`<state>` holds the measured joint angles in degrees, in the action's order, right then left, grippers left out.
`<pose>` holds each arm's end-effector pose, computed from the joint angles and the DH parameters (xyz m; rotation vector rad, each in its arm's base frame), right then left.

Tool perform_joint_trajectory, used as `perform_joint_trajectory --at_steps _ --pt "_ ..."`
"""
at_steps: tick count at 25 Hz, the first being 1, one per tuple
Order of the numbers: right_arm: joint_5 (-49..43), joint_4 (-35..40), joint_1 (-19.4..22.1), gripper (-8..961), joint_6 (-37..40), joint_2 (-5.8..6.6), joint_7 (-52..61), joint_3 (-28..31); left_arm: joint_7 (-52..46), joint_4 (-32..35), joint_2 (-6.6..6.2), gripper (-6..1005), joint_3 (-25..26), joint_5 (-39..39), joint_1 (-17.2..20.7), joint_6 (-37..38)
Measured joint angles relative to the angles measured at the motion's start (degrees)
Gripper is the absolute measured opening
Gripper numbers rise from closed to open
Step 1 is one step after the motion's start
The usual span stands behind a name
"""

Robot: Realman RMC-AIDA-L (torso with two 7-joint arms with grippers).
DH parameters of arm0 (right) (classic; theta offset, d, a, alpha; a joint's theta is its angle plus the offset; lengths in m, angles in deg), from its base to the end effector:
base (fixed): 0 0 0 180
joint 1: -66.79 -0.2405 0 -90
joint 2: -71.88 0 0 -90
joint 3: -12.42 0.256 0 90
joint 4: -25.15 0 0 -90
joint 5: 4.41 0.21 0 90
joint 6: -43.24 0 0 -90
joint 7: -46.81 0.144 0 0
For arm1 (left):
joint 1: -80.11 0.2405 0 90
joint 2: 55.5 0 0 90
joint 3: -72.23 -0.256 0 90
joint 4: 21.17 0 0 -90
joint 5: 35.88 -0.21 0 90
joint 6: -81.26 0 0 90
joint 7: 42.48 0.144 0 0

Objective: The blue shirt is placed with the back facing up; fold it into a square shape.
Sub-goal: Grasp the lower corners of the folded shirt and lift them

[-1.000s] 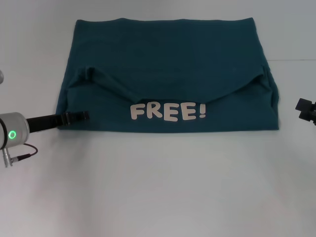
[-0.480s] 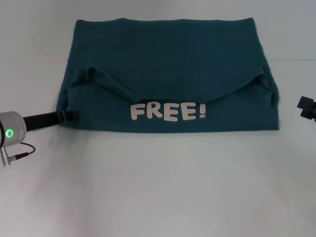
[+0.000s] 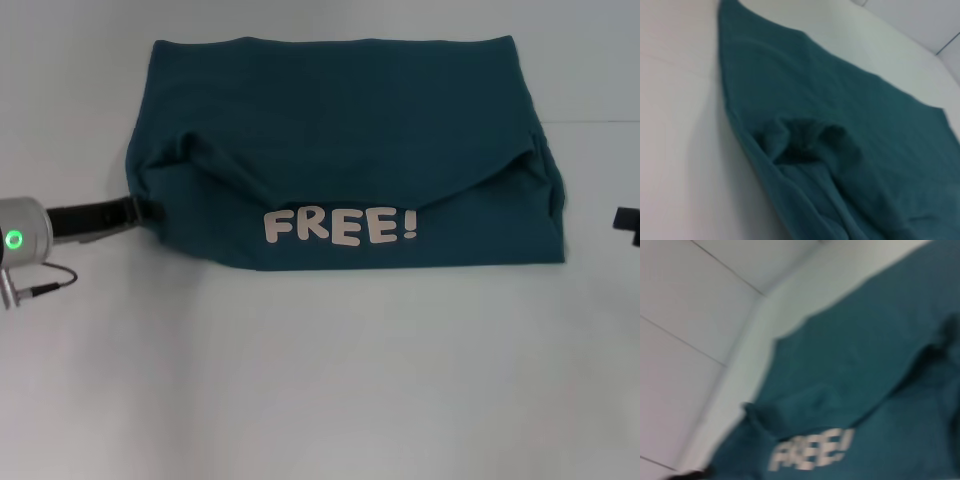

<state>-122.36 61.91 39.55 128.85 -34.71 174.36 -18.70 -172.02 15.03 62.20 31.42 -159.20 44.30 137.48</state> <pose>0.3355 0.3404 0.1068 -2.0782 1.6998 0.7287 -0.2994 0.4046 0.0160 -1.9630 -1.5715 -0.5299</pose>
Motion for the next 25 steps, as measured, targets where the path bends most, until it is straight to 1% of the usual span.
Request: perform_joint_trajectory --at_steps 2,5,8,11,15,17,25 --pt "-5.61 2.08 -2.34 703 -2.51 0.62 3.21 -0.01 -1.94 0.28 -0.44 39 0.02 0.00 -0.73 1.22" --pt "-14.01 3.88 -6.51 703 -6.65 0.71 5.48 -0.16 -3.46 0.55 -0.75 39 -0.10 0.00 -1.72 1.50" --pt "-20.03 3.85 -10.17 704 -9.67 0.11 5.37 -1.08 -3.61 0.49 -0.82 40 -0.23 0.00 -2.20 1.14" --pt "-23.42 3.26 -13.09 704 -12.69 -1.17 5.70 -3.91 -3.66 0.27 -0.85 41 -0.40 0.01 -2.82 0.68" --pt "-25.00 1.95 -15.38 704 -16.30 -3.10 6.19 -6.51 -3.69 0.22 -0.93 42 -0.24 0.01 -2.97 0.55" --pt "-25.69 0.55 -16.23 704 -18.11 -3.58 6.61 -7.11 -3.71 0.23 -0.94 43 -0.03 0.01 -2.98 0.44" --pt "-26.73 -3.51 -17.04 703 -23.97 -4.33 11.10 -7.73 -3.75 0.14 -0.98 45 -0.29 0.01 -3.08 -0.76"
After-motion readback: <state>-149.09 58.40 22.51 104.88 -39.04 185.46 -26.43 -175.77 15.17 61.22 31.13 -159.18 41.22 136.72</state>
